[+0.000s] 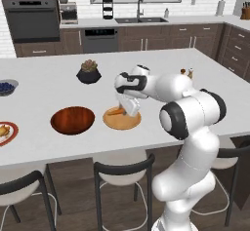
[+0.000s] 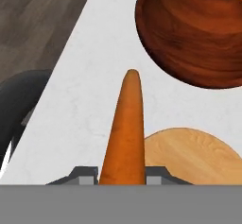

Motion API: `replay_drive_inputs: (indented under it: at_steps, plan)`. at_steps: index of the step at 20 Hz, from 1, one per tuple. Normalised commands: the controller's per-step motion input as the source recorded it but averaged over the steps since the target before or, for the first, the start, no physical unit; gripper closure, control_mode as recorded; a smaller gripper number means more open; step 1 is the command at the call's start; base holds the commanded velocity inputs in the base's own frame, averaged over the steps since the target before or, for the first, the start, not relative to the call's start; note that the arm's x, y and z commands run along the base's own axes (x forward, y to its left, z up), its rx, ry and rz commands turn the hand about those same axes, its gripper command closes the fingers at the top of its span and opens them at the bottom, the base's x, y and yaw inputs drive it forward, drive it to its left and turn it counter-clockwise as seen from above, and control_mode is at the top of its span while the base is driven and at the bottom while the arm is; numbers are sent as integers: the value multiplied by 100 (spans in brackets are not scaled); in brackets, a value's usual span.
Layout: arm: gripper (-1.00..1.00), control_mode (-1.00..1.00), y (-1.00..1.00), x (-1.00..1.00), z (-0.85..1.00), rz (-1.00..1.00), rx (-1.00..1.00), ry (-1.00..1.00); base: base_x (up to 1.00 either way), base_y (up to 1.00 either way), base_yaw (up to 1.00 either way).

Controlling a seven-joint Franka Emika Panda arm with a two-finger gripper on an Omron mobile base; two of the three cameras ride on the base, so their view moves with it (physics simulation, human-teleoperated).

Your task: Pick the chicken drumstick and carrot from their plates and place them in the bowl. Then put the bowl in the fridge.

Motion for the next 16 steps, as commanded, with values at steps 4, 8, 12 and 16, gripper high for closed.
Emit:
replay_drive_inputs:
  at_steps: [4, 8, 12, 16]
  plan:
    - [100, -100, 56, -23, 36, 0, 0, 0, 0, 0, 0]
    - [100, -100, 77, -12, 13, 0, 0, -1, 0, 0, 0]
    - [100, -100, 99, 0, 0, 0, -2, 0, 0, 0, 0]
    - [100, -100, 96, 20, 7, 0, -12, 4, 0, 0, 0]
